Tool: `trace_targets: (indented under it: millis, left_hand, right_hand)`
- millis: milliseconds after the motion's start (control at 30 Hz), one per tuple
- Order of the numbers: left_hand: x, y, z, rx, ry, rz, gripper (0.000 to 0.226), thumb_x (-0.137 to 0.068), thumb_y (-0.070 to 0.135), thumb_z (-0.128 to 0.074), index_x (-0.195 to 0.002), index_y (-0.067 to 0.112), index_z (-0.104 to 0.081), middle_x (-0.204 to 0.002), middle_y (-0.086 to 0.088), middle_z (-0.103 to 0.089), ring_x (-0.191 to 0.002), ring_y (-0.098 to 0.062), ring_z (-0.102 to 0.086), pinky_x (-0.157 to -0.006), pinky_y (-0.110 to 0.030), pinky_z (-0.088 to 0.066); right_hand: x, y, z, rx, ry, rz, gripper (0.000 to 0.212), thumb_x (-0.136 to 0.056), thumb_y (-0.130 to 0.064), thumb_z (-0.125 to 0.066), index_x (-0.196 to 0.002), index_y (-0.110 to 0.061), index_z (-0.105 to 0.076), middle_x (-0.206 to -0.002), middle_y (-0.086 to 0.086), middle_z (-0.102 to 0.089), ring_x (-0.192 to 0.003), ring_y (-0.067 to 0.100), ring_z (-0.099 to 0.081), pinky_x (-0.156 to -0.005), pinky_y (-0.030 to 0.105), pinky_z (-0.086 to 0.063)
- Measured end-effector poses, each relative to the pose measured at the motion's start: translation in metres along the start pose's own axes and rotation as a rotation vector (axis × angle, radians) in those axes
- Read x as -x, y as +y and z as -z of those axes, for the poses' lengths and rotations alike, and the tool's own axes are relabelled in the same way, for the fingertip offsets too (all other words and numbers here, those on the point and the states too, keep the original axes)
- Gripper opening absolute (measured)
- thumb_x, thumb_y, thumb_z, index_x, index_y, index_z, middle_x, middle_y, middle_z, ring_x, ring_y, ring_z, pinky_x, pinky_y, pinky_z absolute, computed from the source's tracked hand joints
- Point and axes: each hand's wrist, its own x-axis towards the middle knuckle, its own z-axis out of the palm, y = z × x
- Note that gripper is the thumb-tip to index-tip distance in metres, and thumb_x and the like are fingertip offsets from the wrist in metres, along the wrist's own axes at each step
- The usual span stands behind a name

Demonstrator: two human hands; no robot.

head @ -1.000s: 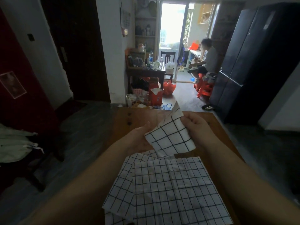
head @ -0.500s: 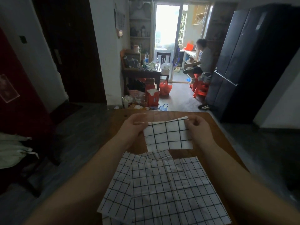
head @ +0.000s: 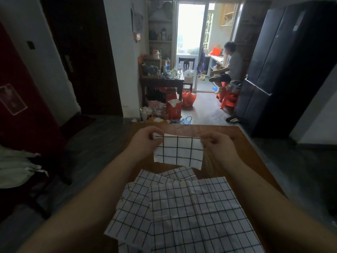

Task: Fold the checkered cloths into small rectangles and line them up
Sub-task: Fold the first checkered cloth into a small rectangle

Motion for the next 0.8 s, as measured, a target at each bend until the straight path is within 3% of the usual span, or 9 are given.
trace_targets:
  millis: [133, 267, 433, 533, 633, 700, 800]
  left_hand:
    - [-0.004, -0.002, 0.004, -0.015, 0.052, 0.010, 0.015, -0.097, 0.024, -0.067, -0.111, 0.029, -0.068, -0.102, 0.007, -0.063, -0.092, -0.009, -0.062, -0.070, -0.020, -0.049]
    - [-0.008, -0.007, 0.007, -0.053, 0.037, -0.015, 0.009, -0.098, 0.025, -0.065, -0.102, 0.034, -0.067, -0.098, 0.017, -0.061, -0.093, 0.000, -0.058, -0.073, -0.017, -0.044]
    - [-0.010, -0.007, 0.008, -0.120, 0.040, -0.036, 0.007, -0.099, 0.024, -0.062, -0.103, 0.028, -0.067, -0.102, 0.012, -0.059, -0.094, -0.004, -0.056, -0.086, -0.027, -0.048]
    - [-0.014, -0.007, 0.013, -0.237, 0.034, -0.088, 0.007, -0.098, 0.024, -0.064, -0.099, 0.031, -0.065, -0.112, 0.012, -0.052, -0.101, -0.006, -0.053, -0.090, -0.026, -0.044]
    - [-0.013, -0.004, 0.017, -0.246, -0.114, -0.099, 0.011, -0.099, 0.025, -0.062, -0.109, 0.029, -0.065, -0.117, 0.014, -0.057, -0.108, -0.007, -0.057, -0.087, -0.023, -0.047]
    - [-0.009, 0.004, 0.013, -0.275, -0.225, -0.142, 0.024, -0.100, 0.031, -0.062, -0.123, 0.028, -0.064, -0.118, 0.013, -0.062, -0.109, -0.007, -0.061, -0.090, -0.025, -0.050]
    - [-0.007, 0.018, -0.002, -0.276, -0.328, -0.221, 0.032, -0.097, 0.039, -0.066, -0.129, 0.030, -0.064, -0.120, 0.015, -0.066, -0.107, -0.002, -0.061, -0.087, -0.018, -0.048]
  right_hand:
    - [0.004, -0.004, -0.003, 0.082, 0.029, 0.040, 0.015, -0.099, -0.016, -0.061, -0.093, -0.026, -0.070, -0.085, -0.012, -0.067, -0.079, 0.001, -0.063, -0.059, 0.006, -0.042]
    - [0.003, -0.008, -0.003, 0.058, 0.034, 0.008, 0.020, -0.097, -0.011, -0.060, -0.080, -0.020, -0.067, -0.080, -0.001, -0.068, -0.076, 0.011, -0.064, -0.060, 0.017, -0.043]
    - [-0.001, -0.012, -0.006, 0.098, 0.004, 0.013, 0.012, -0.095, -0.011, -0.064, -0.085, -0.017, -0.066, -0.089, -0.001, -0.067, -0.084, 0.013, -0.064, -0.064, 0.019, -0.045]
    - [-0.001, -0.014, -0.005, 0.067, -0.025, 0.027, 0.007, -0.097, -0.012, -0.061, -0.094, -0.018, -0.063, -0.093, -0.003, -0.066, -0.086, 0.012, -0.064, -0.064, 0.020, -0.046]
    - [0.003, -0.017, -0.004, 0.058, -0.023, 0.076, 0.005, -0.099, -0.015, -0.059, -0.096, -0.019, -0.061, -0.091, -0.003, -0.066, -0.082, 0.012, -0.066, -0.061, 0.021, -0.050]
    - [0.005, -0.019, -0.006, 0.073, 0.003, 0.106, 0.007, -0.099, -0.018, -0.059, -0.094, -0.022, -0.062, -0.087, -0.004, -0.067, -0.078, 0.014, -0.067, -0.062, 0.030, -0.057]
    - [0.005, -0.022, -0.010, 0.092, -0.008, 0.153, 0.010, -0.097, -0.020, -0.060, -0.091, -0.027, -0.063, -0.086, -0.005, -0.068, -0.076, 0.014, -0.066, -0.067, 0.038, -0.060]
